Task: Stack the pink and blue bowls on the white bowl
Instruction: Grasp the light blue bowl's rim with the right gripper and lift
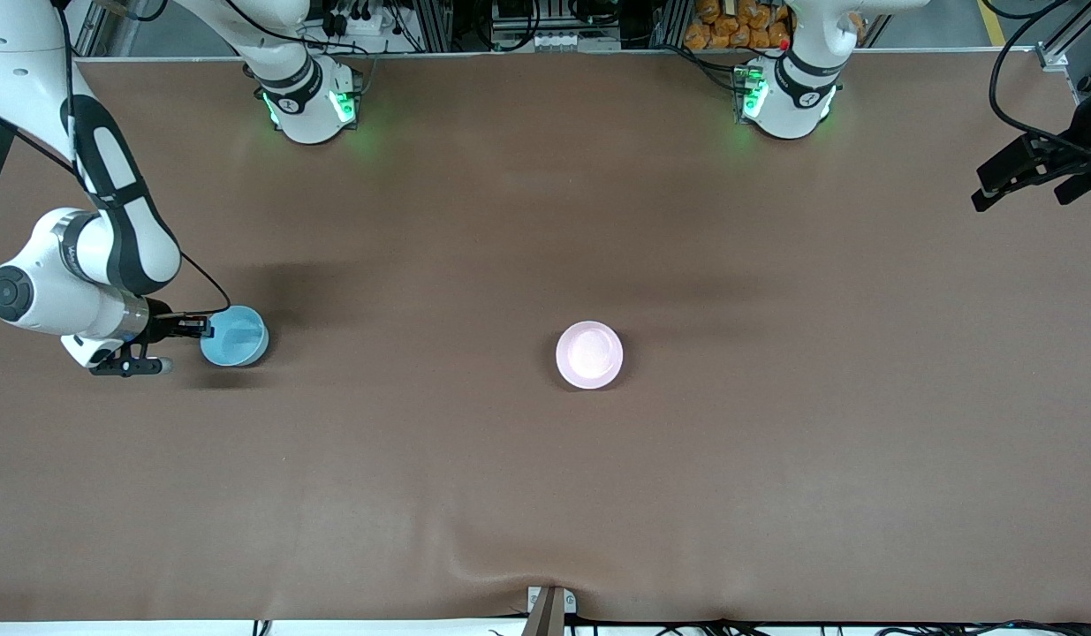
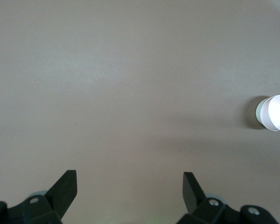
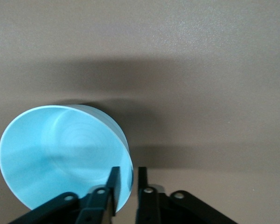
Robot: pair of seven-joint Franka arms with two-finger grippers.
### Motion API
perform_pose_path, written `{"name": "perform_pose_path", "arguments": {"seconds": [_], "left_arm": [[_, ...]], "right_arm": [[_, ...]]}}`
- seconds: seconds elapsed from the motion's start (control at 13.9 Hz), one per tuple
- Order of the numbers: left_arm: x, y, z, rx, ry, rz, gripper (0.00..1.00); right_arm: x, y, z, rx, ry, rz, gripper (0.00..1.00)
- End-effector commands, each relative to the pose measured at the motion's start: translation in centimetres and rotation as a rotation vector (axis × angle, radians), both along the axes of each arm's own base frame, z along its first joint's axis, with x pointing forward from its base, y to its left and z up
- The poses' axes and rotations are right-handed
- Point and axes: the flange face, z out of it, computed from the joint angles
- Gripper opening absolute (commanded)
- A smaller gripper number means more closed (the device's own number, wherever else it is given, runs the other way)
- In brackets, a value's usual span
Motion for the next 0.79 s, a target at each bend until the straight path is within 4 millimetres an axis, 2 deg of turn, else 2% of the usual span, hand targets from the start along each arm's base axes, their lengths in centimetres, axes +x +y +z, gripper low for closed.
{"name": "perform_pose_path", "arguments": {"seconds": [0.0,0.14,0.5,0.58,0.72], "left_arm": [[0.3,-0.3,-0.2,-0.005,0.008,-0.021,1.0],[0.5,-0.6,-0.5,-0.003,0.013,-0.027,1.0],[0.6,-0.7,-0.7,0.001,0.017,-0.053,1.0],[0.7,-0.8,-0.8,0.001,0.019,-0.055,1.0],[0.6,-1.1,-0.8,0.001,0.02,-0.059,1.0]], "right_arm": [[-0.3,0.2,0.6,0.014,-0.017,0.014,0.0],[-0.1,1.2,1.3,0.036,0.017,0.007,0.0],[2.3,5.0,6.1,0.172,0.094,-0.108,0.0],[2.7,7.1,6.9,0.17,0.115,-0.144,0.0],[3.4,12.6,9.2,0.136,0.115,-0.221,0.0]]}}
